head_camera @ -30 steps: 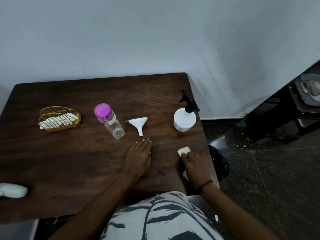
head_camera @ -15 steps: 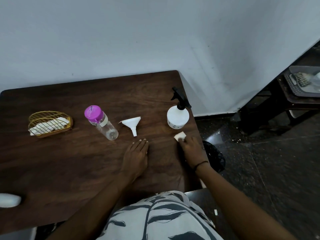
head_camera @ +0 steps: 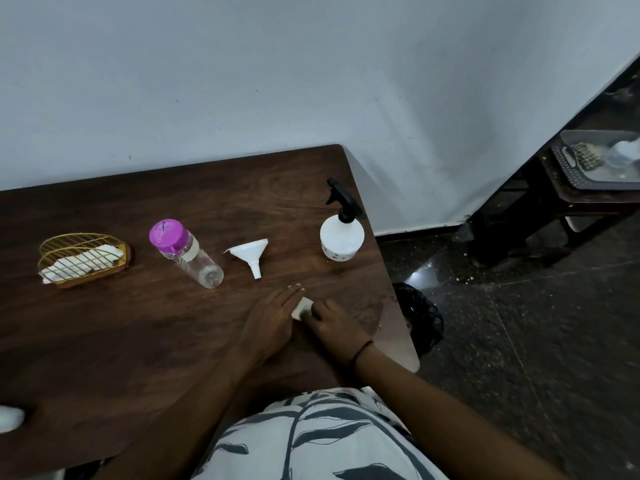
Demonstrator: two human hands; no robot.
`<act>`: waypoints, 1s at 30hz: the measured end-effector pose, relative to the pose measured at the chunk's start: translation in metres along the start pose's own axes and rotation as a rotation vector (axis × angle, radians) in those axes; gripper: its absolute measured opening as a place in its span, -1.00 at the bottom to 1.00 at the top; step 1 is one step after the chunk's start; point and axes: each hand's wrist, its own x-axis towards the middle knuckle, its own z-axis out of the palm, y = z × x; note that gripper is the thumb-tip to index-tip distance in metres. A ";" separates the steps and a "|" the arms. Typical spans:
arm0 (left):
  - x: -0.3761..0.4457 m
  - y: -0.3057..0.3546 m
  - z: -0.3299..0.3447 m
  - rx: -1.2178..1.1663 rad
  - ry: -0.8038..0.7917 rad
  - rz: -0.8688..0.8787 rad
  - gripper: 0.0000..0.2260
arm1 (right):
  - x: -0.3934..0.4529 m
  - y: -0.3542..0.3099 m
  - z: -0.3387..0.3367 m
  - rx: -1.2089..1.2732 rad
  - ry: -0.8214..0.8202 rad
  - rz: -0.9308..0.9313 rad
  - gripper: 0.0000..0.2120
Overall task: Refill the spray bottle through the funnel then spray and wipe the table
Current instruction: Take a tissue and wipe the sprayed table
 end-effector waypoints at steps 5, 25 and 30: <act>0.004 0.006 0.002 -0.080 0.037 0.025 -0.58 | -0.004 0.062 -0.021 -0.014 -0.067 0.289 -0.72; -0.004 0.020 -0.015 -0.544 -0.003 -0.139 -0.69 | -0.007 0.005 -0.034 0.987 -0.040 0.495 -0.81; 0.009 0.026 -0.031 -0.572 0.048 -0.202 -0.97 | -0.001 0.019 -0.055 1.297 -0.074 0.698 -0.80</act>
